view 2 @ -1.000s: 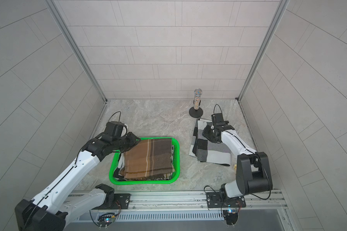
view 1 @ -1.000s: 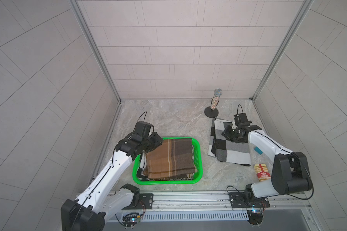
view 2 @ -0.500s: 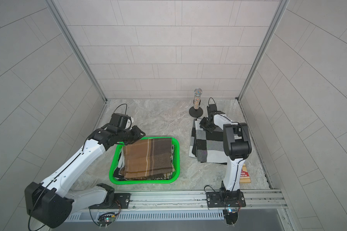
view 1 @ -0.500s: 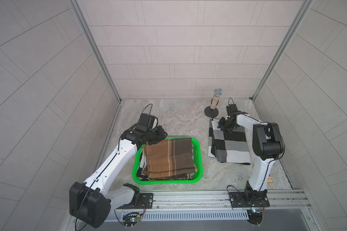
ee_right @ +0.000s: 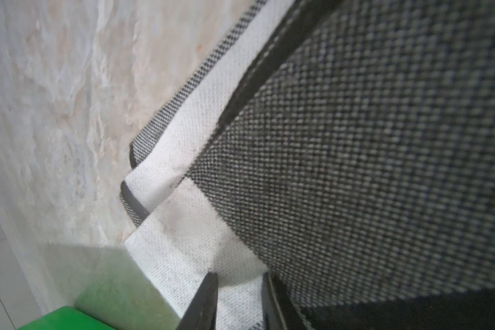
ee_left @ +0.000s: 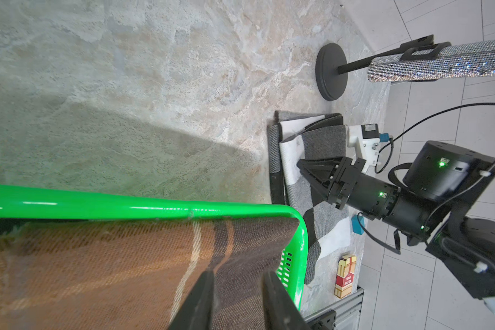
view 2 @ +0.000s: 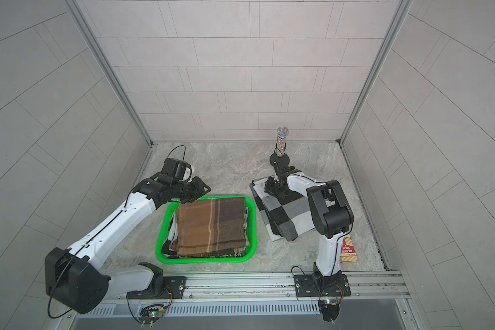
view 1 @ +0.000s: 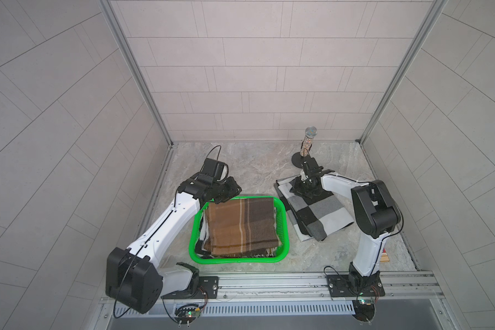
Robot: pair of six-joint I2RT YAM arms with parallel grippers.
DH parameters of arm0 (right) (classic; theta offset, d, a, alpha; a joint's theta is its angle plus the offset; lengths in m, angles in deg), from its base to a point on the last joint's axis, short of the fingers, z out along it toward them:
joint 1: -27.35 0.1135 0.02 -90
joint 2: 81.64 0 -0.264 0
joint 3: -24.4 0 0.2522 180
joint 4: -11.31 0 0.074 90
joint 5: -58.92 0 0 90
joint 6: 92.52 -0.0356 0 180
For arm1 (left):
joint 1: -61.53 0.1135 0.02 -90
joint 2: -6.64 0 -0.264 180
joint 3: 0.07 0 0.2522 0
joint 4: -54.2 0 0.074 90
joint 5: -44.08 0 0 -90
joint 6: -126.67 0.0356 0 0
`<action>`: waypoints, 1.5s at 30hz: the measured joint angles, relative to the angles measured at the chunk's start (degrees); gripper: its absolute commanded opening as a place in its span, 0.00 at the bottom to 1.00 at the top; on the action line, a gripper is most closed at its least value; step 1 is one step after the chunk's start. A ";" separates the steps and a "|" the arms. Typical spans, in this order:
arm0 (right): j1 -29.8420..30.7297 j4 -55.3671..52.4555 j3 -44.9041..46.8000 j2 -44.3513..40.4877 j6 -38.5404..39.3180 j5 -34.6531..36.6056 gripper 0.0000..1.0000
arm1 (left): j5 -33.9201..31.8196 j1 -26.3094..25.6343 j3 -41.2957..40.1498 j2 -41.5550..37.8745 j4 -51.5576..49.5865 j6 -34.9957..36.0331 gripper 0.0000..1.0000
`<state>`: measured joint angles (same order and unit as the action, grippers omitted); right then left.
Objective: Put the folded scarf in the basket
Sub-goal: Move the scarf to the center of the board, then pick up the scarf at the center of the board.
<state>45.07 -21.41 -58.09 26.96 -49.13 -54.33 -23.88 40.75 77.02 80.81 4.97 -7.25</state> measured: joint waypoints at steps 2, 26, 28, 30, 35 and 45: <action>2.60 0.98 0.22 0.00 -0.28 -0.44 0.32 | -0.02 0.00 1.51 2.03 0.26 0.66 0.41; 3.26 -2.16 10.86 -27.69 -0.57 6.56 0.54 | 6.95 -2.03 36.74 43.98 -1.29 24.68 0.69; 0.92 -3.52 15.02 -32.06 -1.42 7.41 0.55 | 7.28 -2.69 39.32 47.08 -1.97 26.77 0.71; -0.79 -5.62 18.51 -35.87 -1.95 8.22 0.56 | 7.56 -3.23 41.46 49.83 -2.45 28.55 0.72; -3.23 -11.67 24.94 -46.73 -2.14 9.57 0.58 | 9.09 -4.50 48.83 57.51 -5.29 32.37 0.73; -6.27 -19.32 27.36 -54.84 -2.08 10.56 0.58 | 9.55 -8.00 64.43 70.34 -13.14 38.60 0.75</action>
<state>38.80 -40.73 -30.72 -27.88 -51.21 -43.77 -14.32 32.75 141.45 151.14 -8.16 31.35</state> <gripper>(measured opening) 0.579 0.746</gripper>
